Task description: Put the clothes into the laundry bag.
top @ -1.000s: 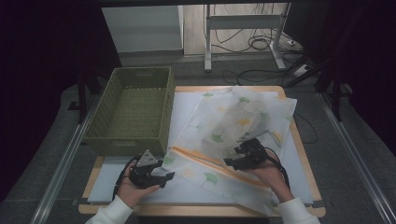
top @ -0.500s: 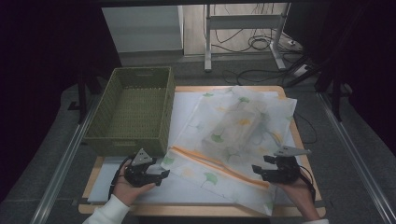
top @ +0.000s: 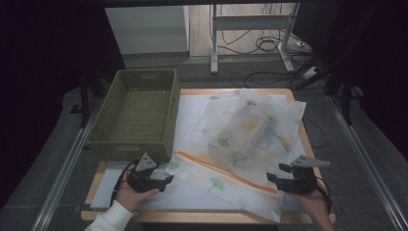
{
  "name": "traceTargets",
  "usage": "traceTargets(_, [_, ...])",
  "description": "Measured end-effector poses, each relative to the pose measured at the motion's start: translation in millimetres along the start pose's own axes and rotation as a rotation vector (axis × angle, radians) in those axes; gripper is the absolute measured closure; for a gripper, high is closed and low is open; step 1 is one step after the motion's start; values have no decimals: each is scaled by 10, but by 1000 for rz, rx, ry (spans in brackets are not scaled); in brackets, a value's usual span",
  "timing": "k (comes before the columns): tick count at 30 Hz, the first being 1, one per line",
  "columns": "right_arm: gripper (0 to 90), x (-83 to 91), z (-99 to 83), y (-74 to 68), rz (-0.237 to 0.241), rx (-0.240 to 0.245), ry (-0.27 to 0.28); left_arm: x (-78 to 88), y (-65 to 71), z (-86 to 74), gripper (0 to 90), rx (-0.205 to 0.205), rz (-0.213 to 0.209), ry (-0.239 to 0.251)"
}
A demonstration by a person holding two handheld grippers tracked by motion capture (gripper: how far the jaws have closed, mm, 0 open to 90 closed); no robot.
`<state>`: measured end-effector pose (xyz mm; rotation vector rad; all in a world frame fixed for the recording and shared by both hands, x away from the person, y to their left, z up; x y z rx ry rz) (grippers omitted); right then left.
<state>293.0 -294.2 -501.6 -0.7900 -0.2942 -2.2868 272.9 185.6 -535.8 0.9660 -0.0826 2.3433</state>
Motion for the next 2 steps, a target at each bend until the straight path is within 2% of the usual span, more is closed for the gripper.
traceTargets(2, [320,15,9,7,-18,-1,14,-13,0,-7,210,-12,10,-3])
Point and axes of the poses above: each handheld gripper's, and its own axes: x roughly backward along the jaws, z roughly out of its top, y roughly to its right, the point moved 1 cm from there along -x, roughly forward along the jaws, and after that the axes turned 7 degrees about x, right-handed, at the moved point
